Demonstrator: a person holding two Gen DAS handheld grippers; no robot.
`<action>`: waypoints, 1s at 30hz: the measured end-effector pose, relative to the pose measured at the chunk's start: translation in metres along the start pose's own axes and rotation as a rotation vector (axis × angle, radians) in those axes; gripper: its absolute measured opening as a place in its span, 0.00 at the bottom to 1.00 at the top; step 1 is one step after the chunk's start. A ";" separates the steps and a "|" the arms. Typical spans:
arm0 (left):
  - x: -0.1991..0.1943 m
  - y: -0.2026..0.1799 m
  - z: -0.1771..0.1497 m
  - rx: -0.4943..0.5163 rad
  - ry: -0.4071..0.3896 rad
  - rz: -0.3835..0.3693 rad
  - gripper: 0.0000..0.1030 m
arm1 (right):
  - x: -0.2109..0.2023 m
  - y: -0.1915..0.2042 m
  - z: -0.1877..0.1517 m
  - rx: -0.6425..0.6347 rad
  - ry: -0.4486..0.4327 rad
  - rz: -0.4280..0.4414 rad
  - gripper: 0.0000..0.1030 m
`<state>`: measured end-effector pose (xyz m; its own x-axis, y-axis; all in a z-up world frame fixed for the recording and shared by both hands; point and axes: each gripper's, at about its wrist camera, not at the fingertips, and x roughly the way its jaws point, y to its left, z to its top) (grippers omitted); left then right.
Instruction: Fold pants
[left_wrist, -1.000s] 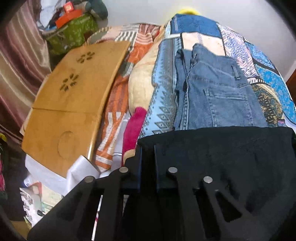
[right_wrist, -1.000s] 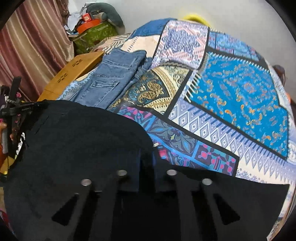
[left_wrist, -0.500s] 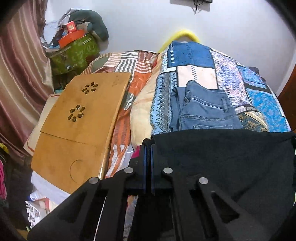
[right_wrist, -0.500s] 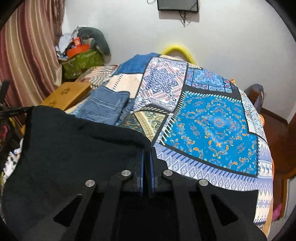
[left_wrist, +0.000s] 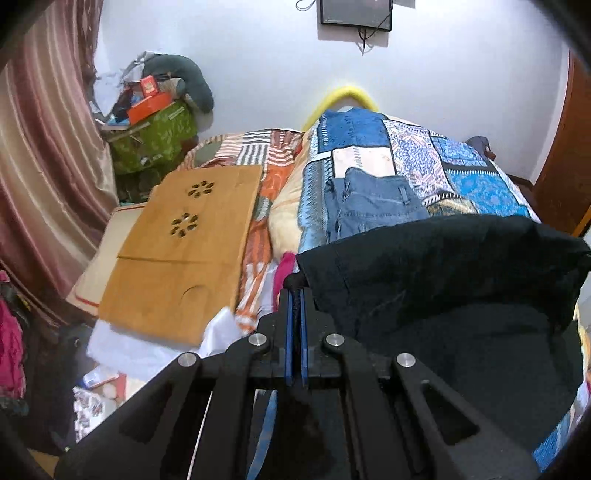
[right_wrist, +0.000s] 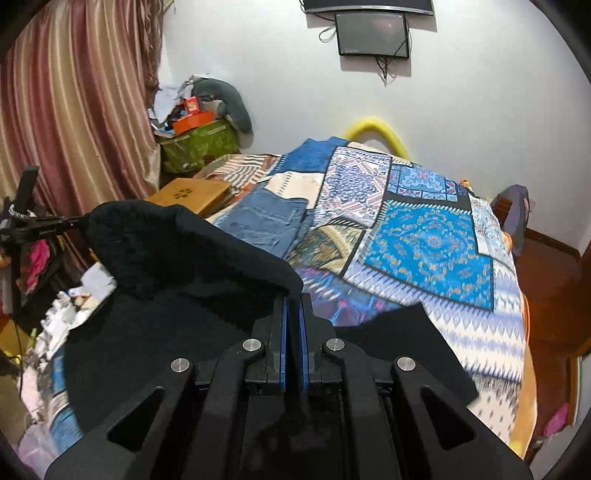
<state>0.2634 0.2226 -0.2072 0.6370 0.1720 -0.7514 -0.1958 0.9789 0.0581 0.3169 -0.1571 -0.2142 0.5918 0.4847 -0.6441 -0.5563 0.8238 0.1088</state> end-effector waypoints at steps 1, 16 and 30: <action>-0.008 0.003 -0.012 -0.001 0.002 0.001 0.03 | -0.005 0.004 -0.004 0.003 0.000 0.005 0.05; -0.009 0.037 -0.144 -0.164 0.133 -0.004 0.02 | -0.037 0.060 -0.108 0.042 0.089 0.069 0.05; -0.001 0.034 -0.183 -0.128 0.222 0.003 0.03 | -0.043 0.057 -0.138 0.081 0.193 0.030 0.24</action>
<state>0.1198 0.2353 -0.3246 0.4594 0.1323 -0.8783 -0.2993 0.9541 -0.0128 0.1790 -0.1715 -0.2844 0.4489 0.4503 -0.7718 -0.5187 0.8347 0.1853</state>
